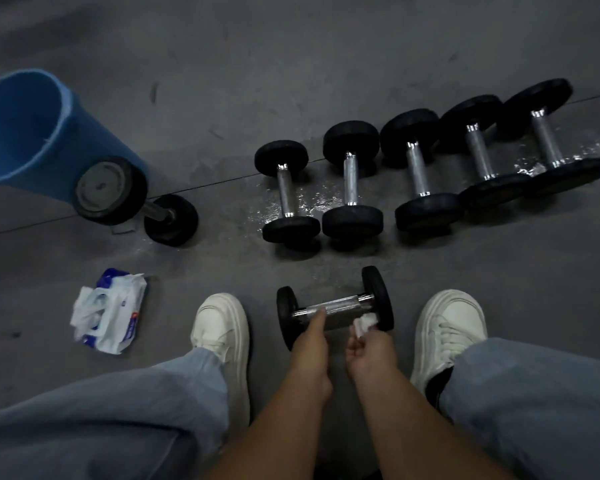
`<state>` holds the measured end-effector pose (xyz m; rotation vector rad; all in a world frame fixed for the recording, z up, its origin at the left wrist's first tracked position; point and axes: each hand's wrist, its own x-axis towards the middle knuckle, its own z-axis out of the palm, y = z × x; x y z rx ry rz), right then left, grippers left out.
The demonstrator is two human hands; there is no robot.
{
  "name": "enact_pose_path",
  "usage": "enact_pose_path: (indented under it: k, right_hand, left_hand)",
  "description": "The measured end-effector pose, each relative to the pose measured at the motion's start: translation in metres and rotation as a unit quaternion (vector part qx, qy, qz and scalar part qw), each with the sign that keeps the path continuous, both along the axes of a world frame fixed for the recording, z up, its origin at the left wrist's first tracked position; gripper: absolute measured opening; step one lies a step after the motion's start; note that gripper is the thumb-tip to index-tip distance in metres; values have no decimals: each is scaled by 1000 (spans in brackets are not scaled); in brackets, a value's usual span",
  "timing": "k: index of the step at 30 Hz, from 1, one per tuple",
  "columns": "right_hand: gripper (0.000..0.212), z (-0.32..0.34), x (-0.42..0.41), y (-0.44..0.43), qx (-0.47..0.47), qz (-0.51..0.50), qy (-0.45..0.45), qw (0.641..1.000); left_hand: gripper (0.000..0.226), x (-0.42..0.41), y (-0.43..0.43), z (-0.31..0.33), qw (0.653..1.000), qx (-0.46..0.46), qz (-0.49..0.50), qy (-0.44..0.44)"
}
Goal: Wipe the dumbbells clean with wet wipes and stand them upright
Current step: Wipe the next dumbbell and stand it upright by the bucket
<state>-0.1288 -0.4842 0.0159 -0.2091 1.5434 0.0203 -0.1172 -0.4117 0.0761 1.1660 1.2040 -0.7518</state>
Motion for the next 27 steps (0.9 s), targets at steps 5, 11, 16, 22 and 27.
enact_pose_path:
  k: [5,11,16,22,27]
  right_hand:
    - [24,8,9,3,41,-10,-57,997]
    - [21,-4,-13,-8,-102,251,31,962]
    - [31,11,-11,-10,-234,630,105,733]
    - [30,36,-13,-12,-209,578,86,784]
    - [17,59,15,8,-402,492,-10,772]
  left_hand:
    - [50,32,-14,-8,987,-88,120,55]
    - [15,47,-16,-45,953,-109,276,60]
    - [13,58,-7,-38,947,-105,301,24]
    - [22,74,34,-2,966,-10,246,-81]
    - [14,63,65,6,973,144,77,-166]
